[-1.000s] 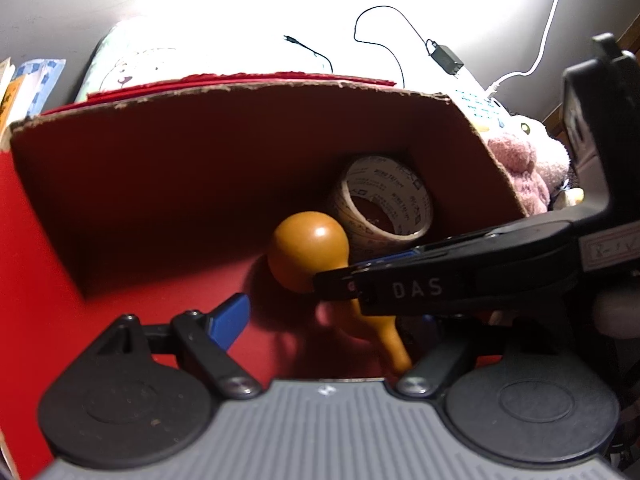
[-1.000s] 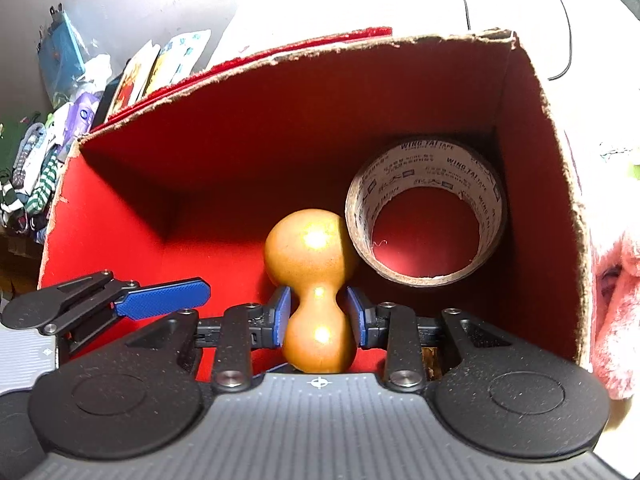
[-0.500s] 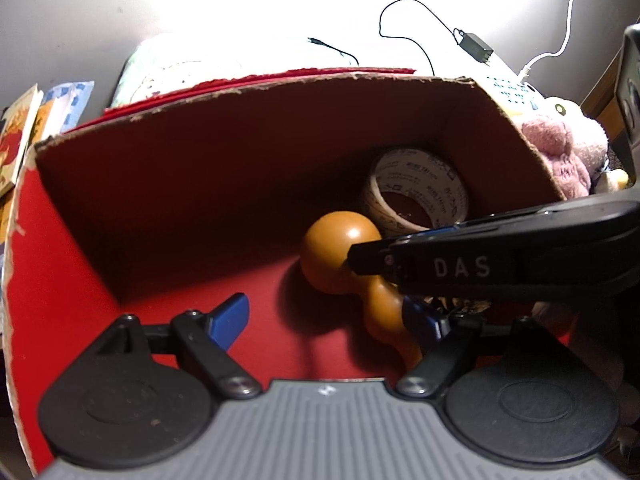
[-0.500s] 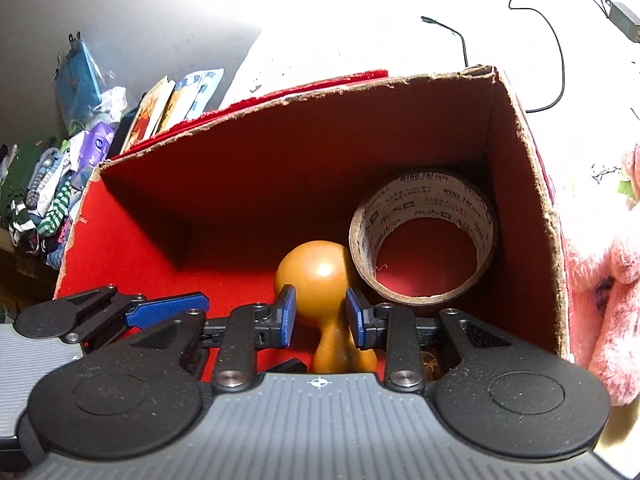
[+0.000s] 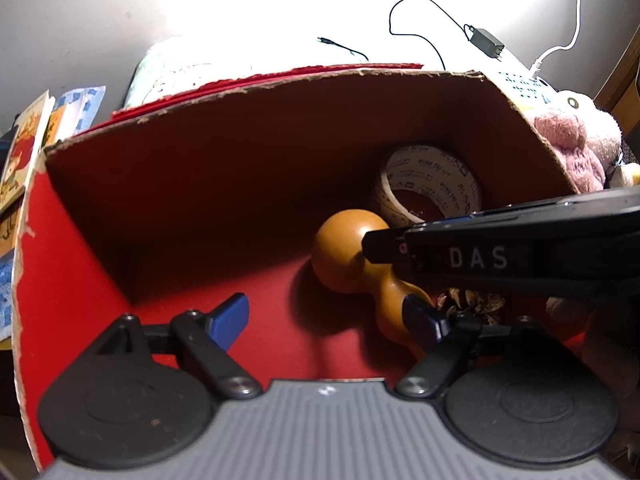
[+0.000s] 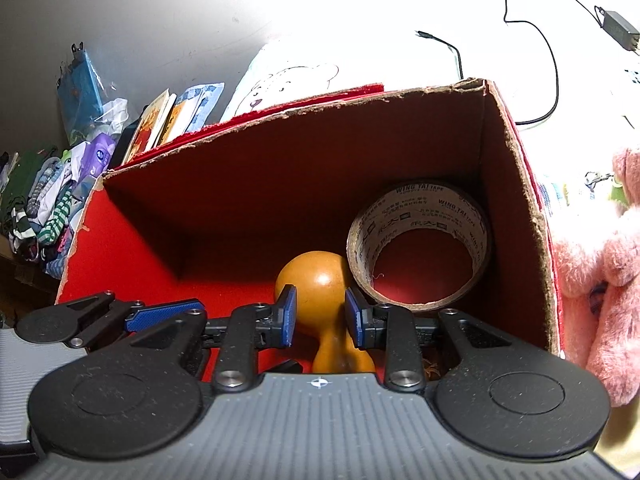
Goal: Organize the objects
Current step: 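Lower the gourd into the box beside the tape roll, then open the right gripper to release the brown gourd and withdraw upward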
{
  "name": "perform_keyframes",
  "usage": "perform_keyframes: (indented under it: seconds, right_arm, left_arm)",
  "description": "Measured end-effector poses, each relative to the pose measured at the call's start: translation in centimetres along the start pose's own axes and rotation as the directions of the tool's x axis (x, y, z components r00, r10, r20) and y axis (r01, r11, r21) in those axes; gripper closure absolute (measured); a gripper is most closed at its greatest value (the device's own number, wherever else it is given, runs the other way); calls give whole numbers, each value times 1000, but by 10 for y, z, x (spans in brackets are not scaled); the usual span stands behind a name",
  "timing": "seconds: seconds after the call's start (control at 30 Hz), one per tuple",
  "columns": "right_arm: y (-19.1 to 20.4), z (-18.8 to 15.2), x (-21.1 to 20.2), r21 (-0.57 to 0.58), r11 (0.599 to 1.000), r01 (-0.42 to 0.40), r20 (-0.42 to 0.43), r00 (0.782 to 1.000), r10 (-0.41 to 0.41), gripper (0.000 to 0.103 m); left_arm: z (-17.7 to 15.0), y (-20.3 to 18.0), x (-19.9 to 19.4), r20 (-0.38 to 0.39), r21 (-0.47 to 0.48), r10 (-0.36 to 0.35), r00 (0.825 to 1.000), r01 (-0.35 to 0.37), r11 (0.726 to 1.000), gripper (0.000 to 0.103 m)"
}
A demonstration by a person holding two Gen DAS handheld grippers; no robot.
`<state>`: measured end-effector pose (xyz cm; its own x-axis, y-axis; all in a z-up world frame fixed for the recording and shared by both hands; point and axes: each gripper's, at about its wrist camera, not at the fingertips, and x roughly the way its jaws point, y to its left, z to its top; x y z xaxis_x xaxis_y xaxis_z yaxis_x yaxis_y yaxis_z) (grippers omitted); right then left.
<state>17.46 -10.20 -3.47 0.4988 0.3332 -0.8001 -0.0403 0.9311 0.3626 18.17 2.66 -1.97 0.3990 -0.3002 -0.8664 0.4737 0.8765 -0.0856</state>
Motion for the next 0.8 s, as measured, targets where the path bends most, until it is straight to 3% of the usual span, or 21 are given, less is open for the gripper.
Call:
perform_keyframes:
  seconds: [0.8]
  right_arm:
    - [-2,0,-2,10,1000,13,67,998,-13,84]
  left_arm:
    - [1,0,-2,8,7,16,1000,-16,1000,15]
